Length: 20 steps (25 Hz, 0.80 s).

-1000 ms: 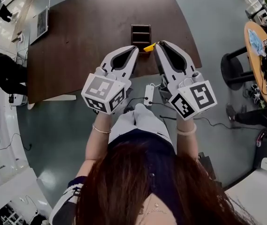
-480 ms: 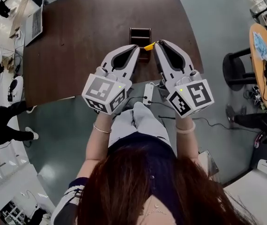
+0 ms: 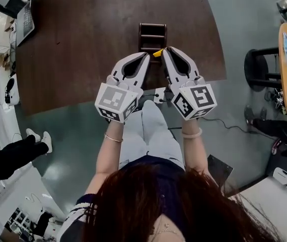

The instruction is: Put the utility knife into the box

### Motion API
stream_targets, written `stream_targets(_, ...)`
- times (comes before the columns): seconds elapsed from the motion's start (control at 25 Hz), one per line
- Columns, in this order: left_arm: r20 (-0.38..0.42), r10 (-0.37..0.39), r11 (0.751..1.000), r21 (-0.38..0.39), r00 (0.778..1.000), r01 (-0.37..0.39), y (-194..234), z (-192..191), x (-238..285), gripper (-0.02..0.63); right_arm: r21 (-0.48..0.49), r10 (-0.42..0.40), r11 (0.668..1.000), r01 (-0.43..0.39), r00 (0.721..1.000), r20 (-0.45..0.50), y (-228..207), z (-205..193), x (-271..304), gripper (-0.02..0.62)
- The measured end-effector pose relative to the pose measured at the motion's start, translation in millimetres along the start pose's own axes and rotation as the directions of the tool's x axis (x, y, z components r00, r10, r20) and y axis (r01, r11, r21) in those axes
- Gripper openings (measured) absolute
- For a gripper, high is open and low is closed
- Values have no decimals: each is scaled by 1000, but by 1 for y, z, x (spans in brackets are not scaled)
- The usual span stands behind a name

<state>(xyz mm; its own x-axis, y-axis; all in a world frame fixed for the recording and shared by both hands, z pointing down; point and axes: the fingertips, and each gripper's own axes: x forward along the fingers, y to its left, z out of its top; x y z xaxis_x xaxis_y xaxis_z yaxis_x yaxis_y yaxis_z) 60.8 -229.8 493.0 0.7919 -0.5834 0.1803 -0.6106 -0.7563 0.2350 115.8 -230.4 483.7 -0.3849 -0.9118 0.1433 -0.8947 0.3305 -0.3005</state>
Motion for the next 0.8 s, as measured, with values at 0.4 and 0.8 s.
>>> stream_targets(0.4,-29,1,998,-60,1000,-3,18,-43,16,-8,-11,-58,998,57,993,-103,-23,-72,26,49)
stream_targets(0.8,-48,10,998,-65,999,-14,20,-53,14,-8,84,-44,995,51,995,-87,-27,-84,24,51)
